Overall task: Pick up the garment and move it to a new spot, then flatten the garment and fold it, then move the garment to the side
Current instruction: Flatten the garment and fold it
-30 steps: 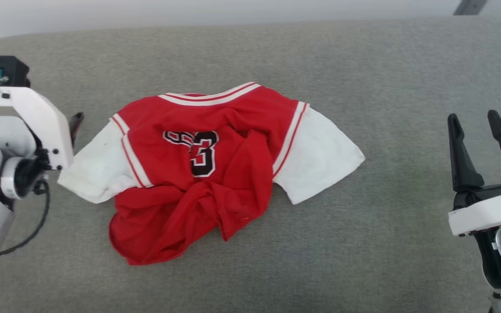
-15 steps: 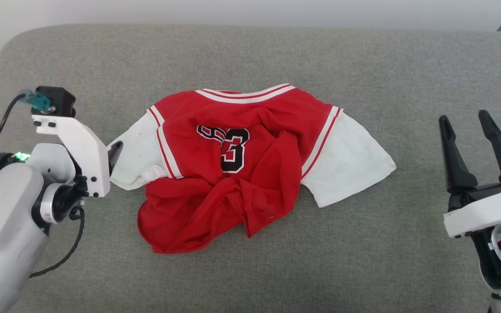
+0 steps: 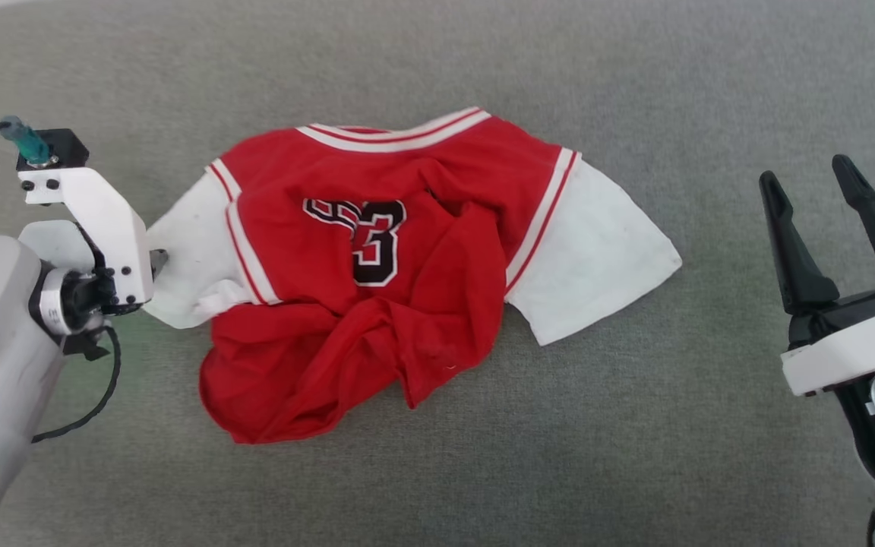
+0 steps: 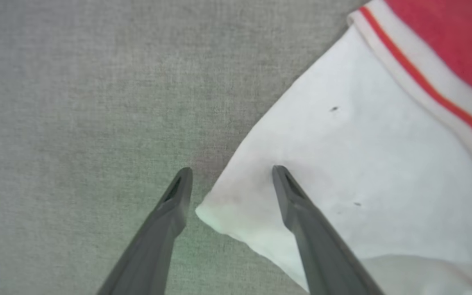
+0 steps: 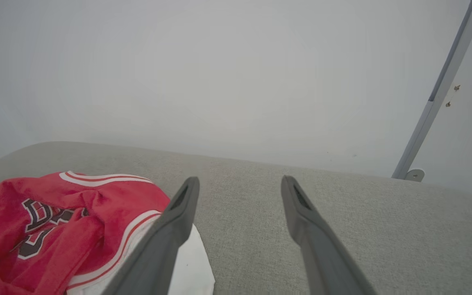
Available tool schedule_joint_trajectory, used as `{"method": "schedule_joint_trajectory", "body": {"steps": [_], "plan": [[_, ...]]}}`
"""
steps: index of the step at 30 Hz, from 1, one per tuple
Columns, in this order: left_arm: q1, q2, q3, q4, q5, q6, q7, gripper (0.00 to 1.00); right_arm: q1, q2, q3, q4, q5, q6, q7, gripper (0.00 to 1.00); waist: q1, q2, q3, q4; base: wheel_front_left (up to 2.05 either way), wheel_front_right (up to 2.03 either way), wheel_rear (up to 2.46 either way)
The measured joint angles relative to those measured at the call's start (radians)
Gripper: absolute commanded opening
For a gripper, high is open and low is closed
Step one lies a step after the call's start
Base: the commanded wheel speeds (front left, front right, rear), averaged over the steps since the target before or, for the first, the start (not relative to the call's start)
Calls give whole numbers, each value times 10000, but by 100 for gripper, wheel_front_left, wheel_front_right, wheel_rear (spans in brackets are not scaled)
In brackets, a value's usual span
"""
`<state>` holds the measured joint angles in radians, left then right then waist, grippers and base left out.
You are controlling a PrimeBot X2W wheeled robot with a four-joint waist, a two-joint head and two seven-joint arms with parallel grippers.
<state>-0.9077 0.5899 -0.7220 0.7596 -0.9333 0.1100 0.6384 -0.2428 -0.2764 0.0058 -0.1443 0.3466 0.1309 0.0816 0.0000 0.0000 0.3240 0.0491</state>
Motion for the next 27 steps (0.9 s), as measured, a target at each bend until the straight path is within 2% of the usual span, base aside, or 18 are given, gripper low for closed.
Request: {"method": "schedule_joint_trajectory", "body": {"steps": [6,10,11,12,19,27], "plan": [[-515,-380,92,1055,-395,-128,685,100,-88,-410,284,-117,385,0,380,100,0,0,495,-159,0,0,0],[-750,-627,61,1421,-466,-115,945,100,-149,-734,711,-29,775,0,1122,100,0,0,582,-74,0,0,0],[-800,-692,58,1499,-522,-136,1076,70,-186,-861,863,67,851,0,1429,100,0,1,597,-45,0,0,0],[-868,-761,52,1555,-529,-205,1129,0,-254,-1011,1060,157,920,0,1728,100,0,1,612,-7,0,0,0],[-1197,-1335,-109,1795,-535,-635,1058,0,-1546,-1724,2207,949,1670,0,3835,100,0,0,785,349,0,0,0],[-1624,-1875,-236,2186,-485,-991,725,0,-3052,-2299,3313,2671,1975,0,5866,100,0,0,986,884,0,0,0]]}}
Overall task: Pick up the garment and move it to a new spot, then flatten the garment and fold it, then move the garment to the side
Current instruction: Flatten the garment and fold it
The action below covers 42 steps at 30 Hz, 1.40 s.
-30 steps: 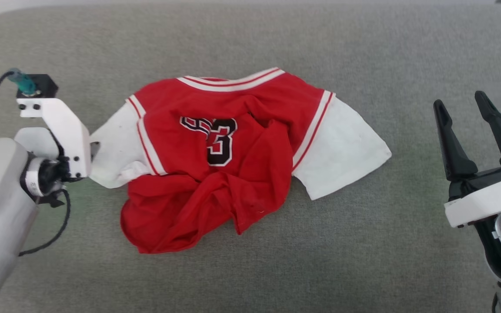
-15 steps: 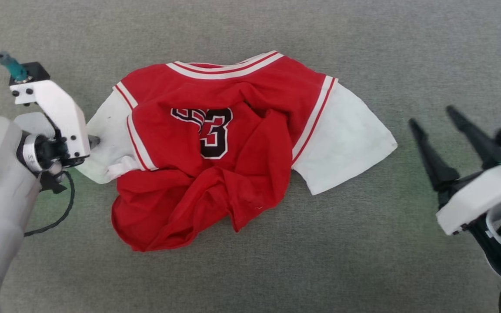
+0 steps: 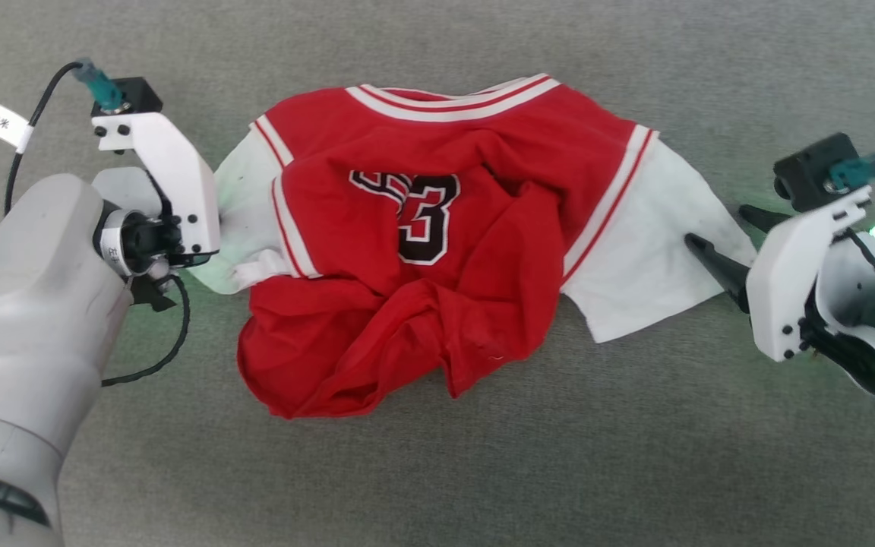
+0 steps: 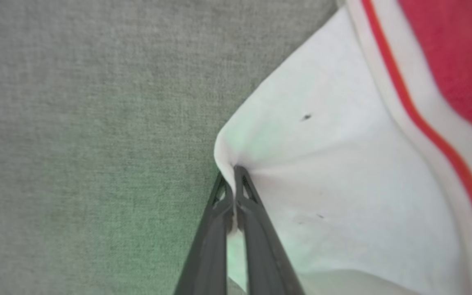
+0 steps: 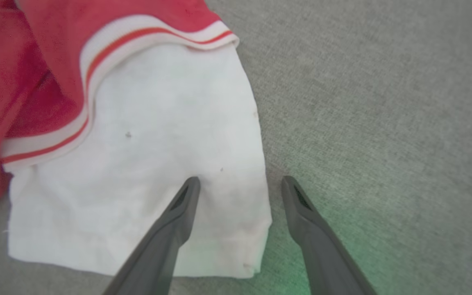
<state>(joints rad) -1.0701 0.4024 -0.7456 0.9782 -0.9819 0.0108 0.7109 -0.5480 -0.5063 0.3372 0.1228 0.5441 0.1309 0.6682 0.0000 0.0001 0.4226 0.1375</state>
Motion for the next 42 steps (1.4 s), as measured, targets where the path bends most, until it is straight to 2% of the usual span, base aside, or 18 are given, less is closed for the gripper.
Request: {"method": "schedule_joint_trajectory", "body": {"steps": [10,11,12,15,22,32,42], "plan": [[-243,-343,-132,435,52,-362,-353,0,-1021,-142,920,867,635,-8,2428,100,0,0,60,283,0,0,0],[-248,-368,-140,485,52,-389,-389,0,-1048,-153,988,876,848,-21,2709,94,-1,0,47,292,0,0,0],[-253,-397,-144,529,52,-408,-437,0,-1072,-211,1108,838,974,-46,2884,0,0,1,32,302,0,0,0],[-272,-464,-119,648,46,-468,-616,0,-1041,-240,1106,865,1243,-42,2892,0,0,0,-45,313,0,0,0],[-444,-257,-69,537,59,-725,-1170,0,-1011,-19,443,823,1722,-2,1900,0,0,-1,-517,190,0,0,0],[-1244,366,79,-604,240,-725,-1712,0,-2037,42,-535,721,1547,-2,644,0,-1,0,-1784,-170,0,0,0],[-2150,957,119,-1950,594,-495,-1689,0,-3511,600,-1066,1137,1308,-2,-128,0,0,0,-2938,-555,0,0,0]]}}
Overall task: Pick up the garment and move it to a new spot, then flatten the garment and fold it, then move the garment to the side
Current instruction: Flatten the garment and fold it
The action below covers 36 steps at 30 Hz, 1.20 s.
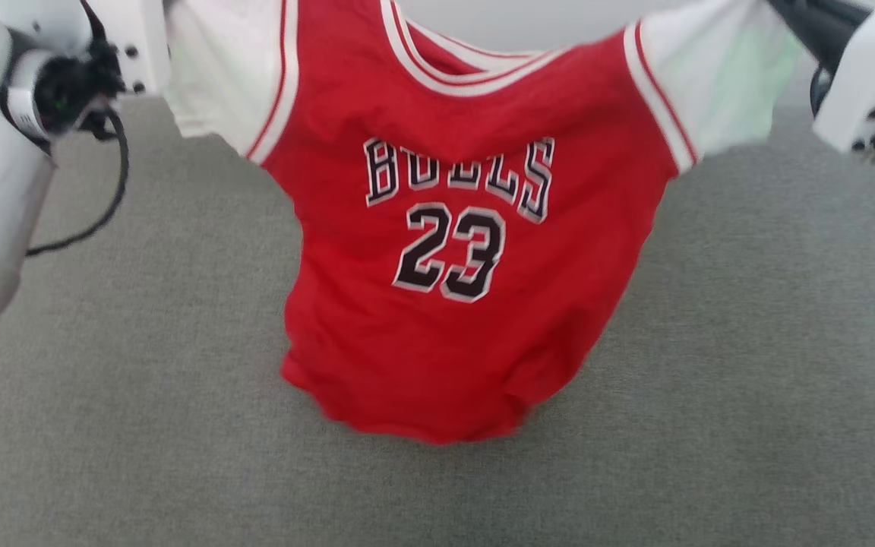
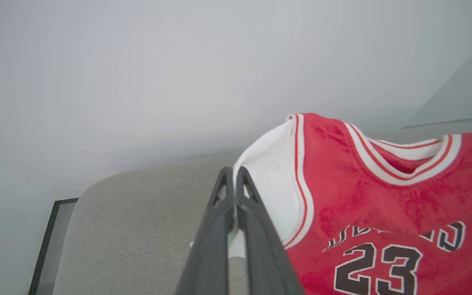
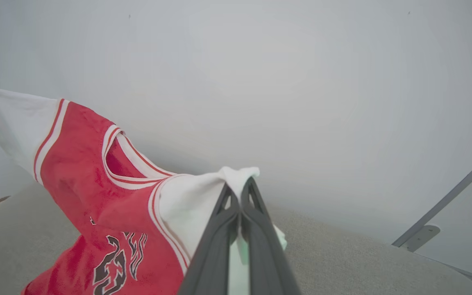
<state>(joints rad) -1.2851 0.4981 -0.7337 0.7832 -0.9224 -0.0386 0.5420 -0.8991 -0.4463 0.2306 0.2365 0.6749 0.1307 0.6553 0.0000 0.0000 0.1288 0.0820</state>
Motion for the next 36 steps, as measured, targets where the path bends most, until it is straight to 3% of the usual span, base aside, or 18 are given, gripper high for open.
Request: {"method": "schedule_joint_trajectory", "body": {"steps": [13,20,24,25,31,36], "plan": [[-1109,343,171,-855,73,487,522,0,-2078,842,-203,953,-117,0,-151,0,0,0,-463,-345,0,0,0],[-1706,8,387,-652,180,786,-224,0,-3477,880,232,2263,-1204,0,-1735,0,0,0,158,-416,0,0,0],[-2430,-299,433,-259,671,915,-1300,0,-4577,1035,320,3482,-1971,2,-3576,0,0,0,786,-448,0,0,0],[-2961,-474,401,-31,1045,980,-2073,0,-5209,1078,355,4092,-2443,2,-4683,0,0,0,1146,-455,0,0,0],[-4413,-857,272,598,2243,1001,-5206,0,-6804,1214,226,5820,-4180,2,-8023,0,0,0,2196,-421,0,0,0],[-4788,-1143,203,1312,2661,807,-7179,0,-7356,1381,190,7003,-5078,2,-8989,0,0,0,2767,-307,0,0,0]]}}
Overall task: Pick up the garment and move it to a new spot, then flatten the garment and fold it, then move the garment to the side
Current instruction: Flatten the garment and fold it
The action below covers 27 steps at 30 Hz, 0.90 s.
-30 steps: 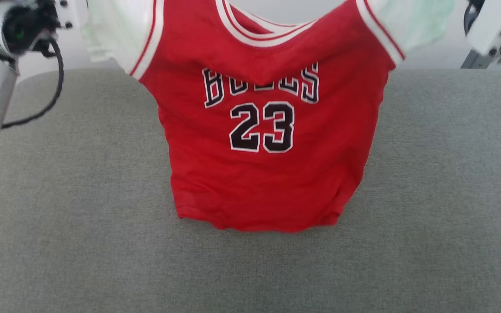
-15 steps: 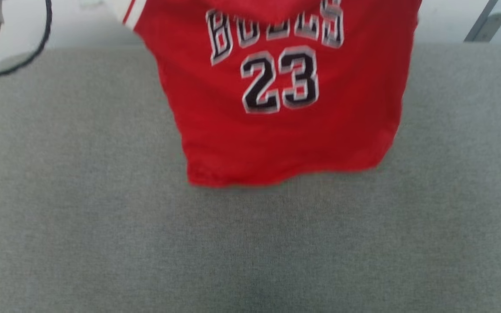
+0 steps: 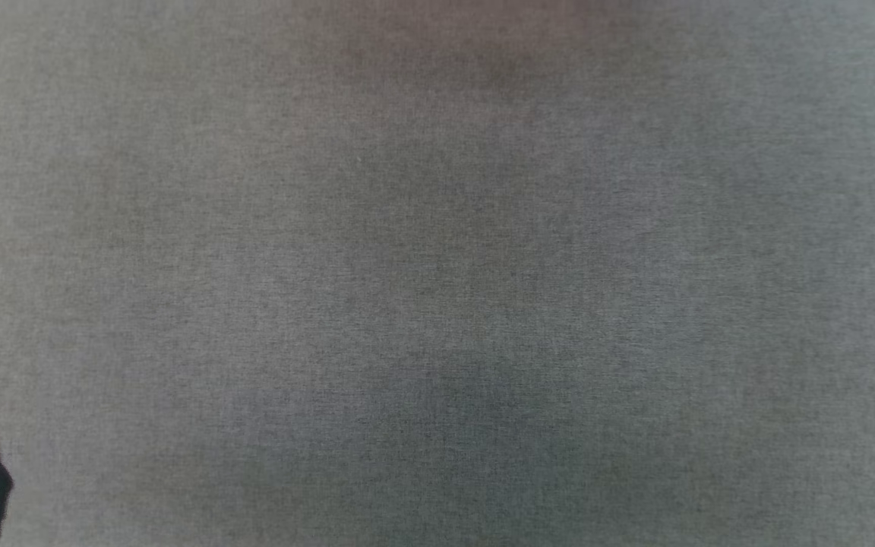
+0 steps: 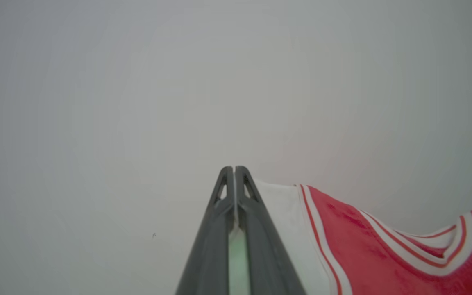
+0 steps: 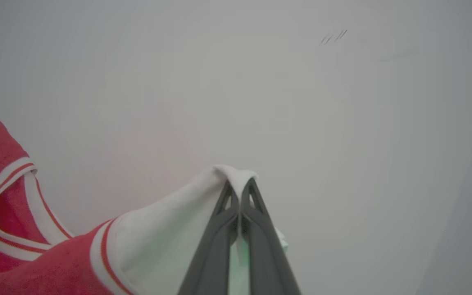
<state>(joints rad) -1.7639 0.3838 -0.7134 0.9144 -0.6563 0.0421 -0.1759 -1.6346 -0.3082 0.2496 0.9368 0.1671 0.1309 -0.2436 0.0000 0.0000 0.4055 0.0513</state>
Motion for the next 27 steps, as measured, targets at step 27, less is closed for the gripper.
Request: {"method": "schedule_joint_trajectory", "body": {"steps": [27], "plan": [[5793,591,-1024,594,-2842,-1699,5081,0,5362,-1756,4487,-2732,6711,0,5639,0,0,0,-980,614,0,0,0]]}}
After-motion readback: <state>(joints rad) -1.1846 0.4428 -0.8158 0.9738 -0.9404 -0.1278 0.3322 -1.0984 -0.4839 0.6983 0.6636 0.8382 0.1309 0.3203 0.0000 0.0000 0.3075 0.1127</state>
